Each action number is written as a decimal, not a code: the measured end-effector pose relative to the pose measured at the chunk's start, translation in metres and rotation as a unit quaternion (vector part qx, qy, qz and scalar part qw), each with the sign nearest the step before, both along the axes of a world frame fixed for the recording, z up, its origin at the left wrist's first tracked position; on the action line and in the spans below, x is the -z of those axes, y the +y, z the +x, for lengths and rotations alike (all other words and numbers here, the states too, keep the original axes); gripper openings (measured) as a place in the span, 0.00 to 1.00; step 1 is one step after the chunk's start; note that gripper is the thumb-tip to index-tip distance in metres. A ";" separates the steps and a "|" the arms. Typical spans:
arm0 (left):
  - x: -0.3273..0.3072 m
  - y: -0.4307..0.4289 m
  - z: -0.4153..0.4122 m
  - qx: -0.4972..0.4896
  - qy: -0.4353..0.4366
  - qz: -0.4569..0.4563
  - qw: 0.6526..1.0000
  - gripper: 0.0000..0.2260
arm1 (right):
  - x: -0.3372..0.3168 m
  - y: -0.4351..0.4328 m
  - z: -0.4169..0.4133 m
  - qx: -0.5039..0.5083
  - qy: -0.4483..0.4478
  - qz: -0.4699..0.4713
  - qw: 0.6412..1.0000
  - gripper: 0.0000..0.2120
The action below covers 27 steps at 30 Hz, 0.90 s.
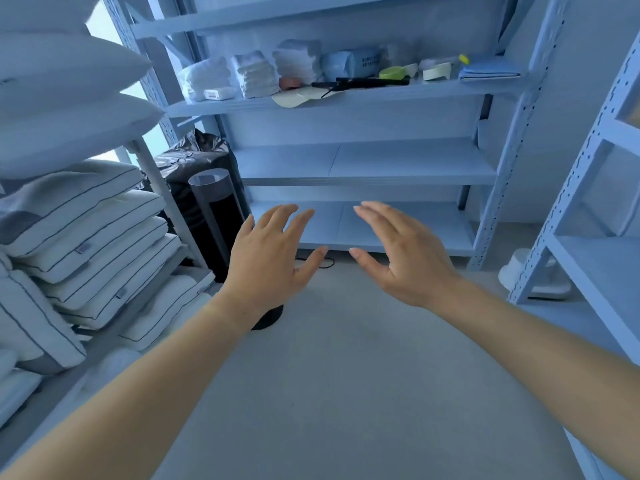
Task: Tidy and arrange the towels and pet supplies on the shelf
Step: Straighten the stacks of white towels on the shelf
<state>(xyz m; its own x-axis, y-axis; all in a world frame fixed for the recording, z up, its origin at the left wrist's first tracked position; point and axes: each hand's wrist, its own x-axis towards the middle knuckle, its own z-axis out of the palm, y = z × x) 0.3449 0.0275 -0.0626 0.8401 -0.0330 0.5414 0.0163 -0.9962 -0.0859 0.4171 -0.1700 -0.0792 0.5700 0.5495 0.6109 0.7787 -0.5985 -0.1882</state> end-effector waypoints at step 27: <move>-0.021 0.304 0.323 -0.002 -0.048 -0.030 0.998 0.25 | -0.023 0.314 0.325 -0.011 -0.012 -0.004 1.000 0.29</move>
<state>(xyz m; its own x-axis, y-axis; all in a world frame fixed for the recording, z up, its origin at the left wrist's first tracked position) 0.6678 0.3312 -0.0419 0.7841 0.0043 0.6206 0.0251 -0.9994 -0.0247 0.7416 0.1435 -0.0566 0.5428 0.5660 0.6205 0.7959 -0.5825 -0.1649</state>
